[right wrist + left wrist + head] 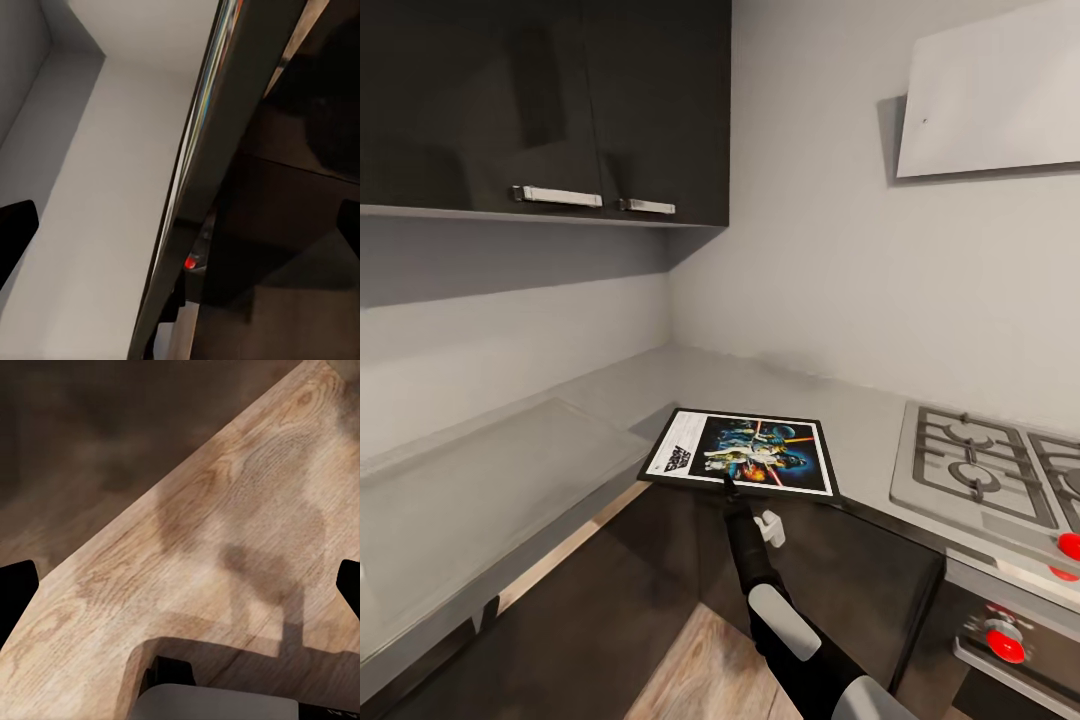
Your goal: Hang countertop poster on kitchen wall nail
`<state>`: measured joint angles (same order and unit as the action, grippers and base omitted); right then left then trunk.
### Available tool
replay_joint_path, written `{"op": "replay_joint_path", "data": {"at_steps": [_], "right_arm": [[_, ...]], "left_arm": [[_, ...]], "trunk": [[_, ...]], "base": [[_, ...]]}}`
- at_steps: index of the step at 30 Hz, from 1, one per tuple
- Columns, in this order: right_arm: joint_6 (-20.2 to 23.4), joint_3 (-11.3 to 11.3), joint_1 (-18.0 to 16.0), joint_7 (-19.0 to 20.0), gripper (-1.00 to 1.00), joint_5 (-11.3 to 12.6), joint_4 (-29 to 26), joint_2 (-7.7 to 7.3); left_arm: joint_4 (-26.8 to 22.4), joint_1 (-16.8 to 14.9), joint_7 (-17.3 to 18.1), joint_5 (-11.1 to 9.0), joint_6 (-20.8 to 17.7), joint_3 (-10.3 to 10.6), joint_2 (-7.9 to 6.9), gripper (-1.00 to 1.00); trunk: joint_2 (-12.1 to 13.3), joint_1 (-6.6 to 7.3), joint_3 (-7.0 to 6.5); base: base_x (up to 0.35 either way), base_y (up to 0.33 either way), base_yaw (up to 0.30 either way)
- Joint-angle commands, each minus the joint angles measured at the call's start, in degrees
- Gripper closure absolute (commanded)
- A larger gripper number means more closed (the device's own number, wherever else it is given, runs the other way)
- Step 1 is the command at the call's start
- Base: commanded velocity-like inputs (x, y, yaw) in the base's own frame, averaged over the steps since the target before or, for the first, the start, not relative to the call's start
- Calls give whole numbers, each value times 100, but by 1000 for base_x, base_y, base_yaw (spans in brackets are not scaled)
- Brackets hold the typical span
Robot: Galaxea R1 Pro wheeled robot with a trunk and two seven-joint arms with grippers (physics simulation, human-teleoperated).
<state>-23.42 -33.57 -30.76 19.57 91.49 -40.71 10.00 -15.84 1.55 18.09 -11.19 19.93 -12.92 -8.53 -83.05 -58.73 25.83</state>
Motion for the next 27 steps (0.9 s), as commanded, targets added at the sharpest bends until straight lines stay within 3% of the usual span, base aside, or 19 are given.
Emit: {"op": "replay_joint_path", "data": {"at_steps": [1,27], "right_arm": [[-31,-27,-9,38,-100,61,10,0],[-26,-27,-9,38,-100,62,11,0]], "left_arm": [[-9,4,53,-57,-15,-18,1,-100],[-8,4,52,-57,-15,-20,1,-100]], "trunk": [[-3,0,5],[-3,0,5]], "base": [[0,23,0],[0,30,0]]}}
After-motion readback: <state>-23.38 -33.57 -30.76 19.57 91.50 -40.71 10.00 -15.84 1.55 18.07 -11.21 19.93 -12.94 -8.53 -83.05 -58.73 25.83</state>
